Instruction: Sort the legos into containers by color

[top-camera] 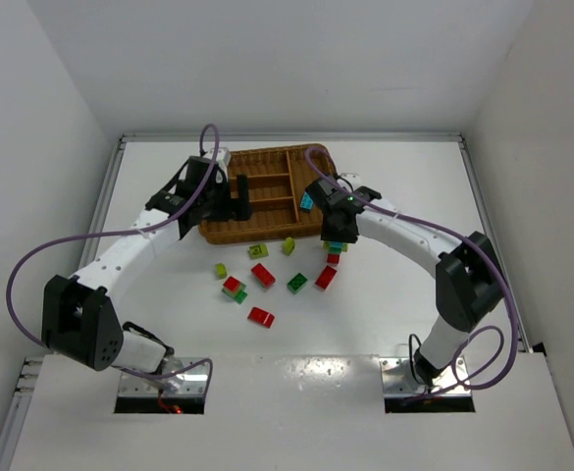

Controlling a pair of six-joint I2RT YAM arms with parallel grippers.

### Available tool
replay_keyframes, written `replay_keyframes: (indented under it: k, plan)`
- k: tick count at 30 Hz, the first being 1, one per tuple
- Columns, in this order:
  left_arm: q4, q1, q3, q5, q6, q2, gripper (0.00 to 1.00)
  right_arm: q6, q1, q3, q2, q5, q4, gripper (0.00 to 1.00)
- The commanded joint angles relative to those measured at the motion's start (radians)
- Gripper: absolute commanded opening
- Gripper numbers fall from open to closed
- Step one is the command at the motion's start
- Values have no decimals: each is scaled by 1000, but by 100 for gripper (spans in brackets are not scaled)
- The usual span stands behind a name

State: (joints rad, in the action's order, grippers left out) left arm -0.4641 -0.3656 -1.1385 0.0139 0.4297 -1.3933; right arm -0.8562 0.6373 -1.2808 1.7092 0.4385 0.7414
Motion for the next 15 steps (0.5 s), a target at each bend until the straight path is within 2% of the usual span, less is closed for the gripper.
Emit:
replay_keyframes:
  k: [1, 15]
  plan:
    - [30, -9, 2, -22, -3, -3, 99, 19, -4, -9, -14, 2, -25, 28]
    - [30, -9, 20, -31, -3, -3, 99, 37, -4, 1, 6, -29, -45, 28]
